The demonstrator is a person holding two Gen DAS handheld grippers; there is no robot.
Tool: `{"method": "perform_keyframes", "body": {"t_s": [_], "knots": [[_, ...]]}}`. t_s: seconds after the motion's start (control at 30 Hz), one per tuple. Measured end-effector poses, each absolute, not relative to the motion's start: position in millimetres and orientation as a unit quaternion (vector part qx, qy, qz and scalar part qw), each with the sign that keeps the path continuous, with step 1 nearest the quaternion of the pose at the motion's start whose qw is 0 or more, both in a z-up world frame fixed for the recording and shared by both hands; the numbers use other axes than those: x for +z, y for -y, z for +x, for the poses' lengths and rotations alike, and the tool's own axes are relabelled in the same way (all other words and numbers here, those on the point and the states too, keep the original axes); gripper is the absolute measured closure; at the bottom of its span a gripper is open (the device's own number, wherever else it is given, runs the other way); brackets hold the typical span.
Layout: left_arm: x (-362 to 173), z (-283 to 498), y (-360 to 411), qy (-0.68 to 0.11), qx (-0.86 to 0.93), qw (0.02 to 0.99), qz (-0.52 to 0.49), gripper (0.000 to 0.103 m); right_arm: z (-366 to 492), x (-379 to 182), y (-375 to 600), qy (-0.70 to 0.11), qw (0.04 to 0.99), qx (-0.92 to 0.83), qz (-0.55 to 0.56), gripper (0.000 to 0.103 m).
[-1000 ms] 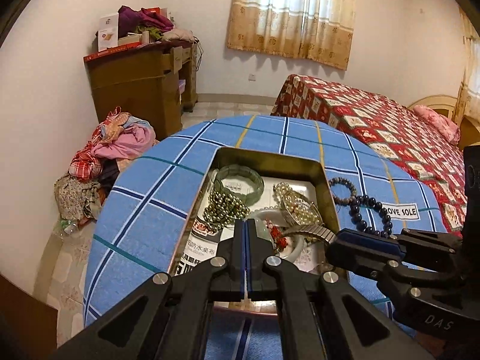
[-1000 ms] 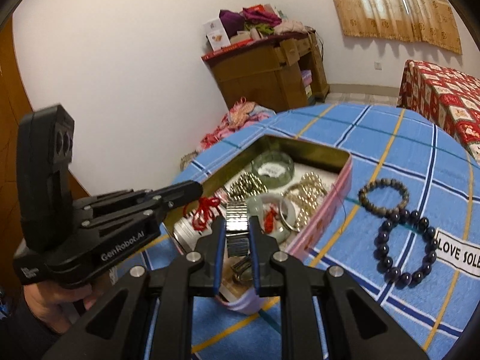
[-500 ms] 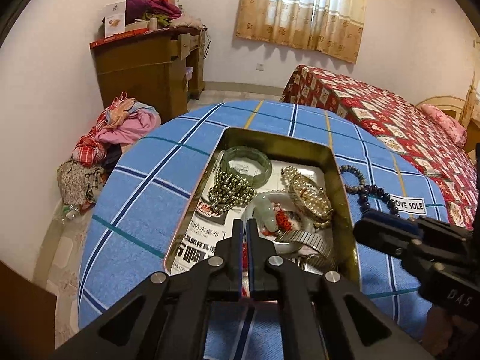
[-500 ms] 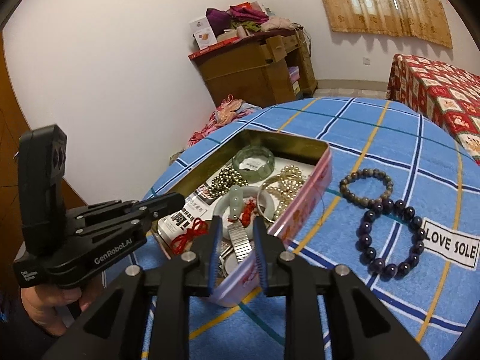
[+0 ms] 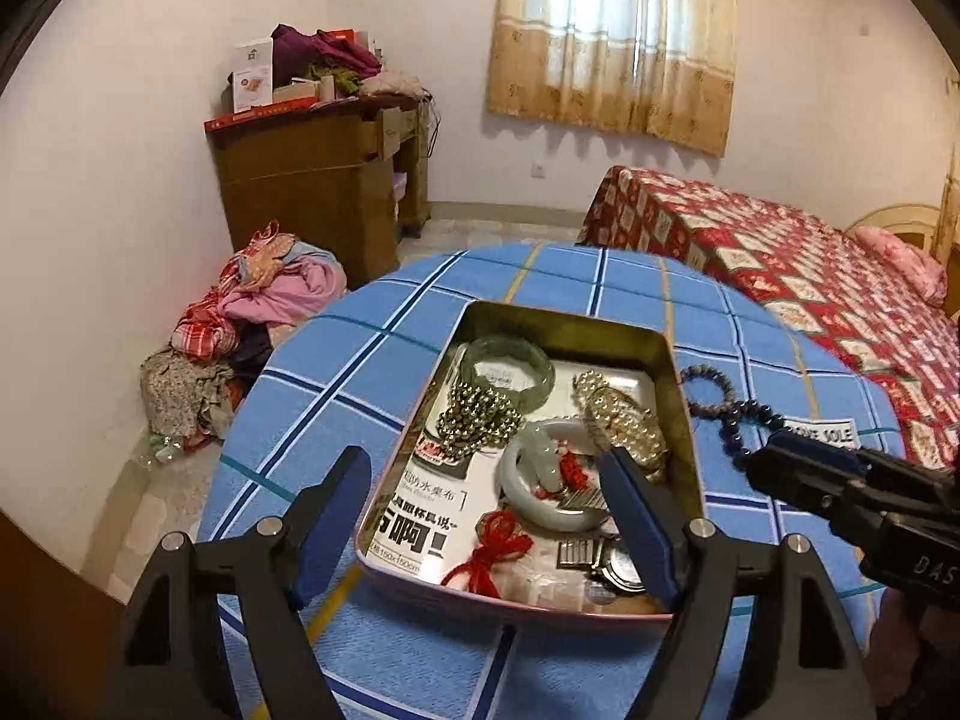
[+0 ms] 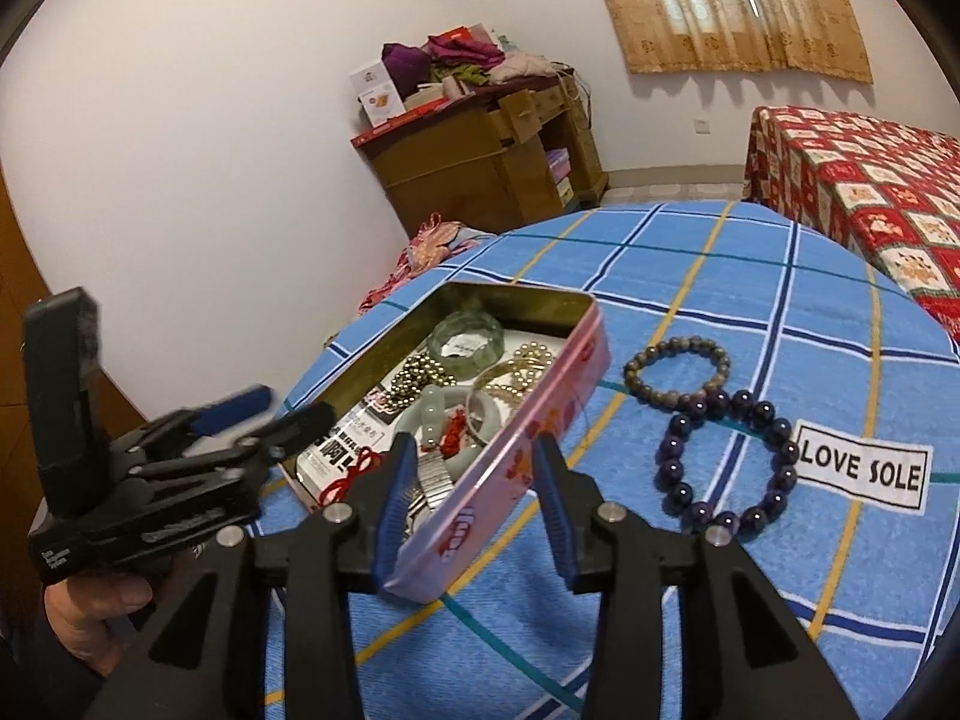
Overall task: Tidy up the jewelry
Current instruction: 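Move the right tool to the black bead bracelet while the left tool approaches the grey bead bracelet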
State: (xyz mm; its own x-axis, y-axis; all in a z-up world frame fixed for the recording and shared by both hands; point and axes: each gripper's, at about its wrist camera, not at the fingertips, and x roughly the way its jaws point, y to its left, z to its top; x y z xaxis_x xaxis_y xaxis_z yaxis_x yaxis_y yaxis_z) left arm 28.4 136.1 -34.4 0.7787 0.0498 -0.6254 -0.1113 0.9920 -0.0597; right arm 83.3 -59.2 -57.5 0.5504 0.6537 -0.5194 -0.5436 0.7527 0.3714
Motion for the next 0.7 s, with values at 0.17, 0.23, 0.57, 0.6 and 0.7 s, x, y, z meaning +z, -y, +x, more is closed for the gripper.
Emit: {"method": "perform_keyframes", "body": {"t_s": [0.17,0.23,0.57,0.6,0.7], "knots": [[-35.4,31.0,-135.8,-0.335,0.045,0.94,-0.043,0.024,83.5,-59.4,62.2,-0.331,0.877,0.338,0.089,0.056],[-36.3,31.4,-135.1,-0.337,0.046,0.94,-0.042,0.024,83.4,-59.7,63.4,-0.332,0.876,0.338,0.09,0.054],[-37.3,30.7,-134.7,-0.339,0.05,0.938,-0.041,0.024,82.2,-59.7,65.7,-0.332,0.877,0.336,0.09,0.052],[-37.1,30.8,-134.7,-0.339,0.05,0.938,-0.041,0.024,81.9,-59.8,66.5,-0.332,0.877,0.336,0.09,0.052],[-35.3,30.9,-132.0,-0.337,0.046,0.939,-0.045,0.024,82.0,-60.1,72.0,-0.33,0.878,0.334,0.089,0.052]]}}
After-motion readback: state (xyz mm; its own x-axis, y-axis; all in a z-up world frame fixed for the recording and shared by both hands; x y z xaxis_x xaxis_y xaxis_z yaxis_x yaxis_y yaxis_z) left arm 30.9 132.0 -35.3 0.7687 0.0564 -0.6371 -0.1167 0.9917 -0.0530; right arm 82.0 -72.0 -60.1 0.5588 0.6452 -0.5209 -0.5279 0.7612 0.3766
